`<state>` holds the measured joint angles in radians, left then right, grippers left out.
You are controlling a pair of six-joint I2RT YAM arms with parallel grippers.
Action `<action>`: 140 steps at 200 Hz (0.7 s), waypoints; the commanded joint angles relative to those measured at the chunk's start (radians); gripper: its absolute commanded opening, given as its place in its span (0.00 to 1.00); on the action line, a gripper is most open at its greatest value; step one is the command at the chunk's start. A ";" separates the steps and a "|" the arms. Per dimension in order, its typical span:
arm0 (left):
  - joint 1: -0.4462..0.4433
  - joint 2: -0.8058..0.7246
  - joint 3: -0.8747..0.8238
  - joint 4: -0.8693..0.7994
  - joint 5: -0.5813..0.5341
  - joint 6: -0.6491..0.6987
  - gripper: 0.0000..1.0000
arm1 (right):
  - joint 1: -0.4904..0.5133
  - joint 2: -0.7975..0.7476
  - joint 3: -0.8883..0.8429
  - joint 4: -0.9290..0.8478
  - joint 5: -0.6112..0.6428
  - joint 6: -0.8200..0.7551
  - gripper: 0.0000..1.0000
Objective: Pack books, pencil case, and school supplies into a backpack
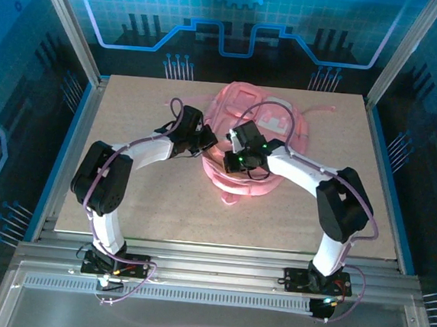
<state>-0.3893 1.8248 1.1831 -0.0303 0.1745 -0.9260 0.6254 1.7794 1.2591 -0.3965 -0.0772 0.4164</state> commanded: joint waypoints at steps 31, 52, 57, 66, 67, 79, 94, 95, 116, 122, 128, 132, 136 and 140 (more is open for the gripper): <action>0.035 -0.062 0.054 -0.017 -0.053 0.091 0.00 | -0.056 -0.174 -0.175 -0.194 0.069 -0.097 0.00; 0.052 -0.060 0.089 -0.067 -0.025 0.130 0.00 | -0.108 -0.241 -0.234 -0.196 0.108 -0.115 0.00; 0.059 -0.056 0.103 -0.089 -0.011 0.146 0.00 | -0.116 -0.255 -0.244 -0.195 0.132 -0.122 0.00; 0.069 -0.049 0.135 -0.137 0.014 0.178 0.00 | -0.130 -0.276 -0.265 -0.190 0.180 -0.141 0.00; 0.070 -0.047 0.138 -0.144 0.016 0.181 0.00 | -0.132 -0.278 -0.266 -0.191 0.188 -0.143 0.00; 0.082 -0.043 0.165 -0.200 0.034 0.222 0.00 | -0.154 -0.298 -0.280 -0.184 0.255 -0.162 0.00; 0.093 -0.055 0.167 -0.235 0.047 0.257 0.00 | -0.198 -0.310 -0.290 -0.154 0.300 -0.187 0.00; 0.094 -0.055 0.167 -0.236 0.049 0.260 0.00 | -0.202 -0.310 -0.289 -0.153 0.303 -0.187 0.00; 0.105 -0.061 0.179 -0.272 0.102 0.345 0.00 | -0.306 -0.278 -0.265 -0.110 0.314 -0.210 0.00; 0.107 -0.057 0.188 -0.296 0.115 0.375 0.00 | -0.342 -0.266 -0.261 -0.078 0.301 -0.220 0.00; 0.109 -0.050 0.201 -0.319 0.128 0.399 0.00 | -0.375 -0.253 -0.256 -0.050 0.274 -0.224 0.00; 0.112 -0.046 0.209 -0.334 0.138 0.413 0.00 | -0.403 -0.242 -0.249 -0.031 0.243 -0.221 0.00; 0.115 -0.041 0.217 -0.347 0.151 0.425 0.00 | -0.426 -0.232 -0.243 -0.016 0.214 -0.218 0.00; 0.119 -0.037 0.222 -0.359 0.163 0.433 0.00 | -0.445 -0.224 -0.235 0.001 0.187 -0.219 0.00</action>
<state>-0.3279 1.8057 1.3346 -0.2863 0.3027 -0.6449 0.3256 1.5063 0.9958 -0.4332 0.0914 0.2226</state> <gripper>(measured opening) 0.040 0.056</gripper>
